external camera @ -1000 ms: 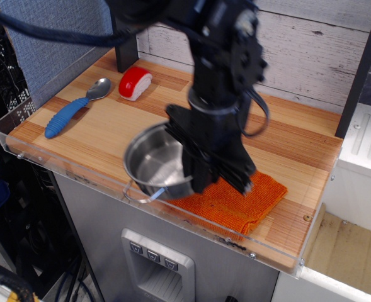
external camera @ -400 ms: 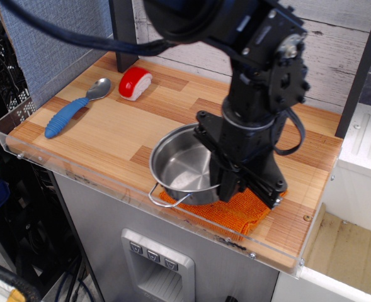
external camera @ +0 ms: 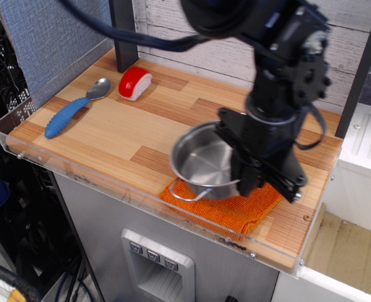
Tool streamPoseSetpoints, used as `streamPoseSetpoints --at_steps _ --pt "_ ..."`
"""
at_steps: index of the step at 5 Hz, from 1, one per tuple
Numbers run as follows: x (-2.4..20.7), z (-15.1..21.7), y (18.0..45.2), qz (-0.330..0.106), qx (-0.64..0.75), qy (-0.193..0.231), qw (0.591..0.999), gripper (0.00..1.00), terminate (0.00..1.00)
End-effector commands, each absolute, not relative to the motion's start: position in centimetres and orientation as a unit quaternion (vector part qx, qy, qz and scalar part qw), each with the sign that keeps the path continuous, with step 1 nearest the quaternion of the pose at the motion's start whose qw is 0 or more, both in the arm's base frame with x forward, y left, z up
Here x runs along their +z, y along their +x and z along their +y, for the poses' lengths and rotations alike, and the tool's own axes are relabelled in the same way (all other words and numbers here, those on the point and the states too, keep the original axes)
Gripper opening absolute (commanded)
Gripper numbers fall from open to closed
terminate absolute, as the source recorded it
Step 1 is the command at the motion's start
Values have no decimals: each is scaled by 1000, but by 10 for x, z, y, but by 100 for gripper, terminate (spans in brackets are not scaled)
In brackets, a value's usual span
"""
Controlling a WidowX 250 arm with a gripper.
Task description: Move the pot on top of the napkin
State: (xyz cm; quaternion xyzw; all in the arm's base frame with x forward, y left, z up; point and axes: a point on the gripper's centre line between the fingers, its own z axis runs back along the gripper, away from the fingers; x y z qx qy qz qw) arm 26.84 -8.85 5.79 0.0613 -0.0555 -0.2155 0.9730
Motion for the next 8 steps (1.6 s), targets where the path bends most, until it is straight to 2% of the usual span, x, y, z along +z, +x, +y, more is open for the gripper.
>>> streamPoseSetpoints --at_steps 1,4,5,7,8 --pt "60 -96 267 -71 -230 66 968 0 0" --pt "29 -73 264 -22 -217 104 970 0 0" --pt "31 -72 263 -4 -216 103 971 100 0" --pt "80 -62 274 -59 -204 40 976 100 0" --pt "117 -41 287 -87 -167 -5 982 100 0"
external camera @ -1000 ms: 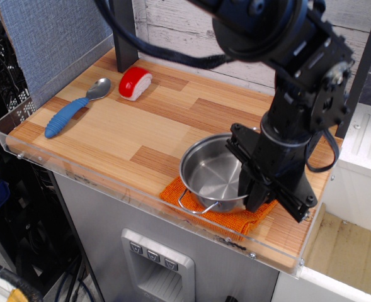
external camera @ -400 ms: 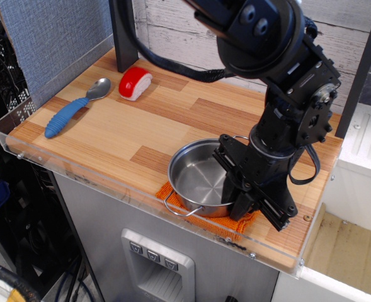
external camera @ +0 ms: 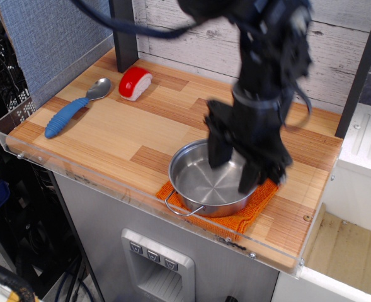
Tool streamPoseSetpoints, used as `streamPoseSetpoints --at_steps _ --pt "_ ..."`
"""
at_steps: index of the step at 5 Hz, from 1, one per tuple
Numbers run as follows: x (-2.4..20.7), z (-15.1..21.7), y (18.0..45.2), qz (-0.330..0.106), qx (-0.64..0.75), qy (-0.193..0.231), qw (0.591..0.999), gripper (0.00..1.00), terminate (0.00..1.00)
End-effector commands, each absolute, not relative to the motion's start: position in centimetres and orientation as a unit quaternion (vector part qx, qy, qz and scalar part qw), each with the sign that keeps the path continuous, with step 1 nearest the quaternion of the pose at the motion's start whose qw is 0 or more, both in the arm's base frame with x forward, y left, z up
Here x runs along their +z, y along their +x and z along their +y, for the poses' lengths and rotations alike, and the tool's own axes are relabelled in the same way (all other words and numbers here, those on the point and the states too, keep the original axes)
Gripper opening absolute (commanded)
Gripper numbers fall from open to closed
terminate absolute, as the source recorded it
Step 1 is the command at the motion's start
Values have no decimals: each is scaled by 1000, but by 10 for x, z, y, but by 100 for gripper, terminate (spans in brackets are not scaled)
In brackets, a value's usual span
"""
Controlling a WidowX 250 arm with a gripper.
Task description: Move the pot on top of the napkin
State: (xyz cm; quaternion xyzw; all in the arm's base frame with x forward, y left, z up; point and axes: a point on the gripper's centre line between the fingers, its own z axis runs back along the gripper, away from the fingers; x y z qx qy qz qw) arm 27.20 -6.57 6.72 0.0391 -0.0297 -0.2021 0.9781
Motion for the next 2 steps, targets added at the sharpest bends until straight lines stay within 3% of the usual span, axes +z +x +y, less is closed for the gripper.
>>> streamPoseSetpoints --at_steps 1,2 --pt "143 -1 306 -89 -90 -20 992 100 0" --pt "157 40 316 -86 -21 -7 996 100 0"
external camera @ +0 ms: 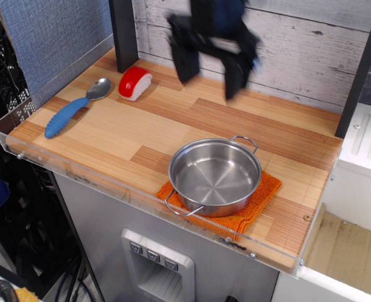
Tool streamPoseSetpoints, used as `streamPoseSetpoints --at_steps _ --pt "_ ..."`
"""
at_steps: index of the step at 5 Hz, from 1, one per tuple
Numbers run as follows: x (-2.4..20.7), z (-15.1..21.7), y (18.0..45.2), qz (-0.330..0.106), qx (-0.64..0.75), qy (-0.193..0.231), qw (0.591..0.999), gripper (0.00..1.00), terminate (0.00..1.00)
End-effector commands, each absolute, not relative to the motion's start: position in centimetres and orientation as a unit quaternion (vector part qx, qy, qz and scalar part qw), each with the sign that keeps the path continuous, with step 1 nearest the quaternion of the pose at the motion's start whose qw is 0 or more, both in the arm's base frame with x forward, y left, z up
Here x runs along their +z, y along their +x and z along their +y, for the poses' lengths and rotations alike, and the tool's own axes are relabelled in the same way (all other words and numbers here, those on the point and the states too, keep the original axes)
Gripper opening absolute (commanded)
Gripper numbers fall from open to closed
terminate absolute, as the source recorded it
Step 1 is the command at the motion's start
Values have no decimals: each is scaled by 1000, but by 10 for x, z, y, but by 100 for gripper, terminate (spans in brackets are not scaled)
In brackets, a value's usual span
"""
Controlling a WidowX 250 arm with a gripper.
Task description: Move the pot on top of the napkin
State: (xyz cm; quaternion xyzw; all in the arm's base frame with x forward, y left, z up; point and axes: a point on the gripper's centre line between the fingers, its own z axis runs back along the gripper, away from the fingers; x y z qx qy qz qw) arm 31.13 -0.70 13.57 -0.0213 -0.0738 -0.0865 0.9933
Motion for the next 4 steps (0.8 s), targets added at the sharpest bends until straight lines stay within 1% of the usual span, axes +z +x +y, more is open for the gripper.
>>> streamPoseSetpoints --at_steps 1,3,4 --pt "165 57 316 -90 7 4 996 100 0" --pt "163 56 315 -84 -11 2 996 100 0" --pt "163 56 315 -84 -11 2 996 100 100"
